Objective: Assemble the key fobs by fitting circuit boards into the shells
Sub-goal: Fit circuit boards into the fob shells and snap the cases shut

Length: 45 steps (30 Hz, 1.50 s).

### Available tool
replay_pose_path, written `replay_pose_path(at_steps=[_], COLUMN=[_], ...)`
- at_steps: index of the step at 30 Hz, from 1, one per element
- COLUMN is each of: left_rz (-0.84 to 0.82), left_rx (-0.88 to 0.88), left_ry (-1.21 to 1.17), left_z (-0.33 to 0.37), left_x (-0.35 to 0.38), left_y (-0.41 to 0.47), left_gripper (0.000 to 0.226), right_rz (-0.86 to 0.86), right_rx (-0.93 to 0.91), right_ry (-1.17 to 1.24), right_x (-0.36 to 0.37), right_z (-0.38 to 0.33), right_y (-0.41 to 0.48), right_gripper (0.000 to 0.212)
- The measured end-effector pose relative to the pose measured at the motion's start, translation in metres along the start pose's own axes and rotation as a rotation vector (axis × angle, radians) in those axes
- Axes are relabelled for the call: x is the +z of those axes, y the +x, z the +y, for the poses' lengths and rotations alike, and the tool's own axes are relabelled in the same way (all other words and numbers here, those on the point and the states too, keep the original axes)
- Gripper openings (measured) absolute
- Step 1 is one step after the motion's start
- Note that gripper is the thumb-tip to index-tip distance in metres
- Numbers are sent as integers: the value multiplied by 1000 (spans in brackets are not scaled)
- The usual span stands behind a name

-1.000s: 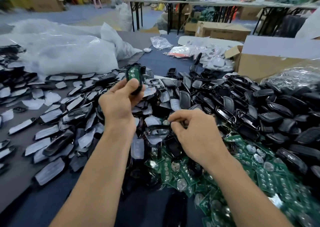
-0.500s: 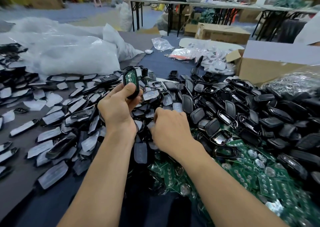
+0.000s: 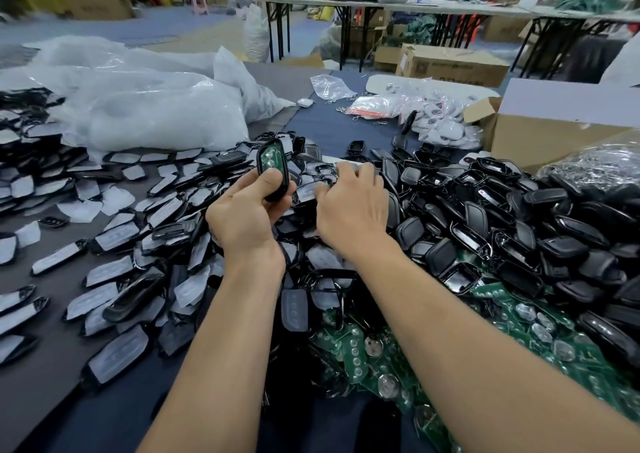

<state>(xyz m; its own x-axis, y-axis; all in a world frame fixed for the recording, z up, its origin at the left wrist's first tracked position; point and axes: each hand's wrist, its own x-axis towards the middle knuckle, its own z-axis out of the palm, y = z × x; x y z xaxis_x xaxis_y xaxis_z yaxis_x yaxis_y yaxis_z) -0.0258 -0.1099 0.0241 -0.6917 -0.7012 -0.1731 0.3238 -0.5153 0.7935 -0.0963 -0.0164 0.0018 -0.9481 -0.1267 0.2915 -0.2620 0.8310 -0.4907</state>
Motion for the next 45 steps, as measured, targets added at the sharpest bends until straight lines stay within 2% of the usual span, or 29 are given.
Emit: replay_pose_path(at_steps=[4,7,9,12,14,17,19,22,27,30,34,39,42,45], left_rz=[-8,-18,-29,-57,-84,-153,-203,-368,-530,-556,-633,-849,-893,-820], left_rx=[36,32,24,31,19,-3,-12,-1,-61,-79,-33,49,184,316], left_ry=[30,49,66,128,175,285,324,407,516,583,682,749,764,801], left_z=[-4,-7,-7,-9,-12,-19,-26,-38,-55,-58,-60,-59,-63,-69], left_x=[1,1,2,4,5,12,16,20,26,25,24,22,22,24], left_y=[-1,-2,-3,-4,-6,-16,-25,-37,-56,-62,-66,-65,-66,-68], left_gripper=[19,27,24,32,29,18,21,37,11,25,41,50,43,29], right_rz=[-24,80,98,-40,-71,-137,-178,-210,-237,-247,-228,-292,-346,-391], right_rx=[-51,-136,-153,-20,87,211,289,331,364,389,443,523,536,535], right_ry=[-85,-73,-25,294,546,772,935,1058,1164,1194,1262,1460,1502,1548], right_x=[6,8,2,-16,-33,-58,-72,-89,-97,-94,-95,-96,-97,-97], right_z=[-5,-7,-5,4,19,51,70,91,109,115,123,128,130,131], right_y=[18,11,6,-4,-18,-48,-62,-72,-81,-85,-80,-75,-76,-76], right_gripper=[29,16,10,13,11,12,15,15,18,18,18,17,17,21])
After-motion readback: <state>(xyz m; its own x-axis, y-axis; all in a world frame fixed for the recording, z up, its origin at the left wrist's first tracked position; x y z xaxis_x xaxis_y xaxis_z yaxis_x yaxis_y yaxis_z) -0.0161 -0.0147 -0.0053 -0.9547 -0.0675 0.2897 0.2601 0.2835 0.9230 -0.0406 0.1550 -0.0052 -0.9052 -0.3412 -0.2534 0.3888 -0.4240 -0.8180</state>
